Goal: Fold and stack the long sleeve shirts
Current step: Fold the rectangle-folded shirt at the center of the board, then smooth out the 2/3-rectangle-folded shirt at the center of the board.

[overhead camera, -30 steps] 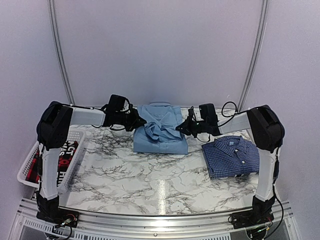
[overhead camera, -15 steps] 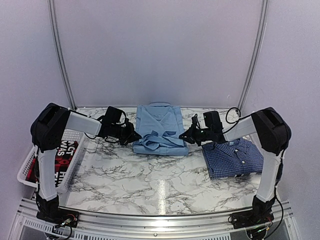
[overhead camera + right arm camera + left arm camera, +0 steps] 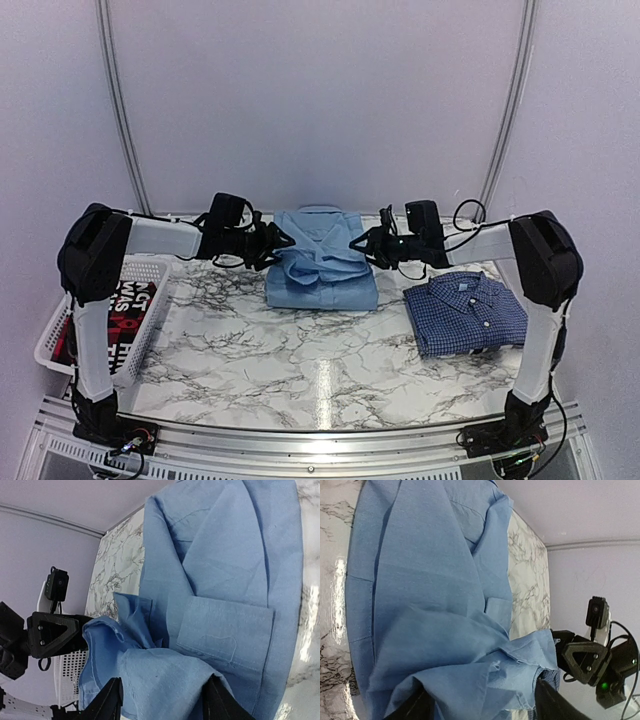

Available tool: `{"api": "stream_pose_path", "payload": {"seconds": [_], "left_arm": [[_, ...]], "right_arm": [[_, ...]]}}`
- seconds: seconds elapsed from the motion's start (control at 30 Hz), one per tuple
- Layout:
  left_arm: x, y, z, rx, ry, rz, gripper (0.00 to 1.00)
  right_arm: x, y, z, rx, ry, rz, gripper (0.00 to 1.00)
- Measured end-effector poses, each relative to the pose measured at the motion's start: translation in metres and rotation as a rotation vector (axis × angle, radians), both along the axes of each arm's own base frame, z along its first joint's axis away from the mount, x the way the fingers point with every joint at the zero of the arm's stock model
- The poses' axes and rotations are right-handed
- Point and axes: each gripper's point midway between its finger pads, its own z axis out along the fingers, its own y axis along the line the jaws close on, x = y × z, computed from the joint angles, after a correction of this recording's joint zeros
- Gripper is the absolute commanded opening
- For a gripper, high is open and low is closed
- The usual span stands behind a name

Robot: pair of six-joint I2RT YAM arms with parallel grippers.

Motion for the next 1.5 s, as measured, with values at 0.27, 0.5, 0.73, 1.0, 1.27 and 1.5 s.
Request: {"api": "stream_pose_path", "payload": {"seconds": [0.27, 0.5, 0.73, 1.0, 1.27, 1.5], "left_arm": [[-0.003, 0.013, 0.011, 0.062, -0.064, -0.004, 0.96], [-0.008, 0.024, 0.032, 0.097, -0.134, 0.003, 0.79], [-0.034, 0.033, 0.015, 0.142, -0.110, -0.004, 0.32], [-0.070, 0.004, -0.013, 0.154, -0.052, -0.081, 0.10], [-0.113, 0.004, -0.060, 0.199, 0.055, -0.122, 0.05], [-0.126, 0.011, -0.077, 0.223, 0.095, -0.120, 0.05]], "right_arm": [[-0.005, -0.005, 0.006, -0.087, -0.070, 0.033, 0.73], [-0.009, -0.013, -0.002, -0.187, -0.099, 0.035, 0.76], [-0.014, -0.015, -0.002, -0.284, -0.130, 0.024, 0.66], [-0.048, 0.034, -0.002, -0.345, -0.170, 0.111, 0.43], [-0.075, 0.033, -0.039, -0.410, -0.107, 0.134, 0.40], [-0.106, 0.022, -0.077, -0.463, -0.015, 0.151, 0.38]]}}
